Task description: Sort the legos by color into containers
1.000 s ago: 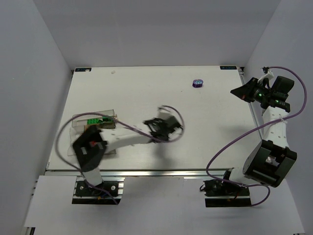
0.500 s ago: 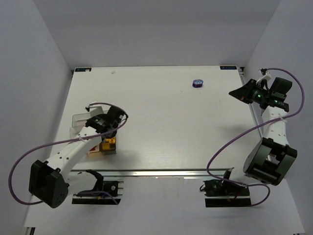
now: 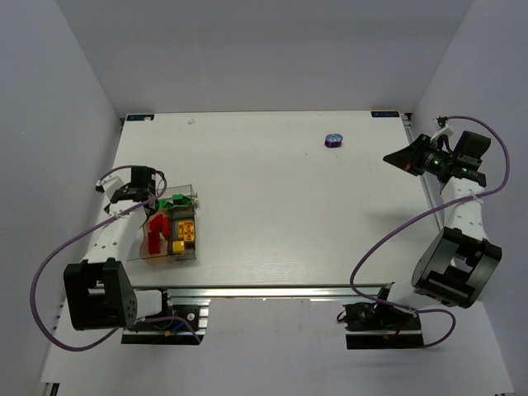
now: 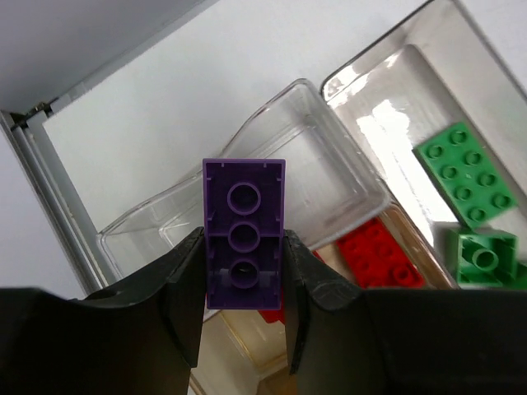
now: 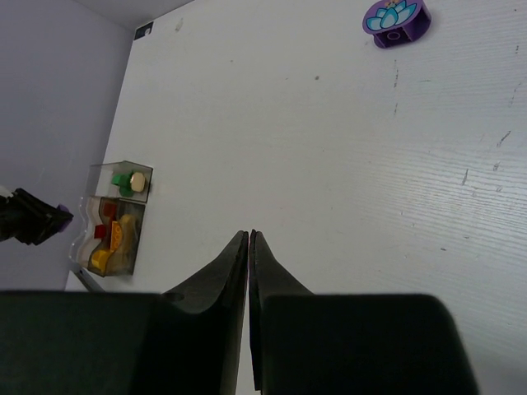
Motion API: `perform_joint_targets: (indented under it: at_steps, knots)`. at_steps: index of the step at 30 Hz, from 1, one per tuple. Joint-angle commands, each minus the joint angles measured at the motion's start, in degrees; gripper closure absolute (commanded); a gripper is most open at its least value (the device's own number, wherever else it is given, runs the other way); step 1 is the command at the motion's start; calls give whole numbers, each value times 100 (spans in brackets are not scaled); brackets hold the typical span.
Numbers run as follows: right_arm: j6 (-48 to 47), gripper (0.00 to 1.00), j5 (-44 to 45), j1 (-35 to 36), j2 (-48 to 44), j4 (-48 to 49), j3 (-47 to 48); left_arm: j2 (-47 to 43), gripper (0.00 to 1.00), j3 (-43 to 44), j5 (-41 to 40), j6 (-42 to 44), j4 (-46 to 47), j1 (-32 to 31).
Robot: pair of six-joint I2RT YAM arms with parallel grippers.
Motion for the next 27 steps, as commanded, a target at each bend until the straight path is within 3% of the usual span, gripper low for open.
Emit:
perform_joint_targets:
  at_steps: [1, 4, 6, 9, 10, 11, 14, 15, 20, 22, 23, 24, 25, 26, 27]
  knots:
    - [72, 92, -276, 0, 64, 198, -23, 94, 100, -121, 377, 224, 319, 296]
    - [55, 92, -276, -9, 47, 180, -15, 138, 97, -166, 492, 269, 347, 419]
    - [46, 92, -293, -18, 3, 172, -23, 173, 79, -104, 527, 313, 347, 499]
    - [-42, 92, -373, -9, -15, 137, 20, 173, 71, -130, 624, 383, 426, 569]
    - [-60, 91, -373, -9, -15, 110, 21, 156, 64, -148, 633, 409, 452, 638]
    - [-86, 91, -381, 0, -15, 101, 12, 164, 31, -130, 615, 427, 461, 691]
    - [-235, 91, -355, -9, 46, -57, 91, 138, 6, -104, 589, 550, 470, 797]
    - [-253, 91, -364, -9, 38, -83, 100, 121, 5, -113, 606, 576, 487, 797]
    - [-630, 88, -723, 17, 38, -171, 100, -90, 6, 10, 922, 603, 540, 850]
    - [-911, 83, -1354, 43, 20, -110, 65, -406, 29, 63, 1238, 795, 689, 719]
    - [-1321, 77, -1557, 70, 20, -101, 30, -572, 44, 11, 1935, 962, 872, 718]
    - [-1647, 74, -1690, 227, 38, -127, 38, -791, 71, -103, 2604, 1599, 1509, 718]
    - [-1920, 71, -1508, 324, 47, -180, 64, -1264, 79, -261, 3376, 1953, 1942, 718]
    - [-2463, 68, -1245, 438, 116, -224, 178, -1503, 85, -706, 5150, 2218, 2381, 718]
    - [-2677, 68, -860, 857, 195, -381, 274, -1723, 90, -937, 5873, 2394, 3308, 718]
